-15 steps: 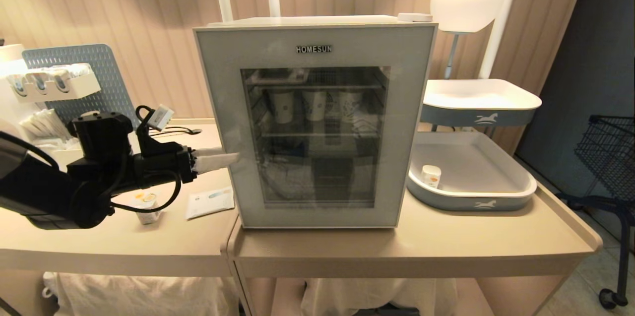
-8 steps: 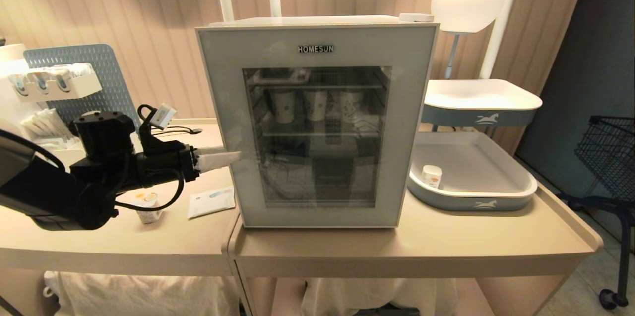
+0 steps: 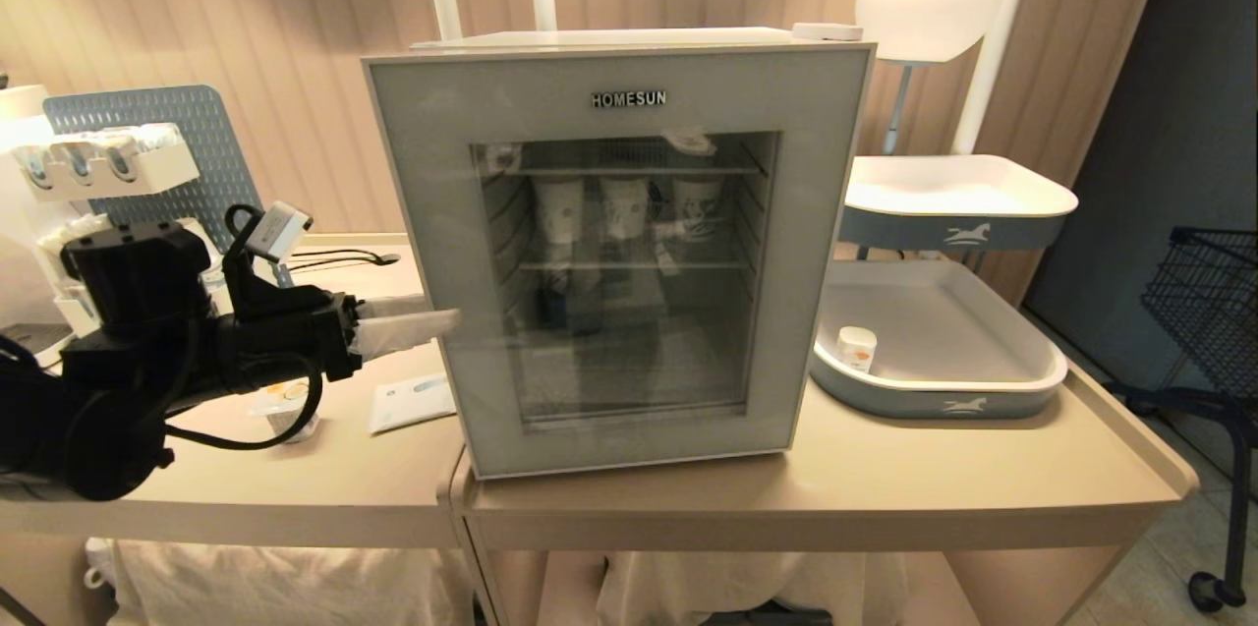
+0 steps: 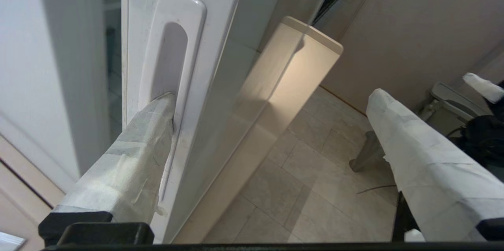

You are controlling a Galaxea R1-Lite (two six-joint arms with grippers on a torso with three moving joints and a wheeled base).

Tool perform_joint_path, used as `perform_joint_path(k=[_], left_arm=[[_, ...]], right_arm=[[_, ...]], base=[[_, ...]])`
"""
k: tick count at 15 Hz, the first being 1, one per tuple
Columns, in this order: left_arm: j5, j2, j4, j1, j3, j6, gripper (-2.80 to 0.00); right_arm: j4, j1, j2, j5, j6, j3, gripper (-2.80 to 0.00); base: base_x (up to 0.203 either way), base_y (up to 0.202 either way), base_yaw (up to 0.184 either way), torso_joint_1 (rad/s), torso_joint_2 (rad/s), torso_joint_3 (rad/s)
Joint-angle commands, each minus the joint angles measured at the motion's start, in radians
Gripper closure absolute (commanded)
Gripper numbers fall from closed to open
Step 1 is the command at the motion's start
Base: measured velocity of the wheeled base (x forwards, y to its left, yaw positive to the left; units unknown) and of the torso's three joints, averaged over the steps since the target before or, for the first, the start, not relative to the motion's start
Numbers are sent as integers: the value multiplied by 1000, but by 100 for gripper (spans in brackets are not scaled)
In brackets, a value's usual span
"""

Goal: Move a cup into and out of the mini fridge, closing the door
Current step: Open the freezer door

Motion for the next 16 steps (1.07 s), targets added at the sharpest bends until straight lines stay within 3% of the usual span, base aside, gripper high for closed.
perform_joint_path(k=[1,8,12,16], left_arm=[[-7,-64,-7,3,49,0,-280],[-8,-234,-58,1,289,2,-280],[-14,-469,-75,-1,440,-7,-280],[-28,-827,-51,-2,571,-114,-280]], right_arm=[[0,-2,1,0,0,0,0],[0,-2,1,0,0,0,0],[0,-2,1,0,0,0,0],[0,-2,1,0,0,0,0]], base=[[0,0,0,0,0,0],[0,0,0,0,0,0],[0,0,0,0,0,0],[0,0,0,0,0,0]])
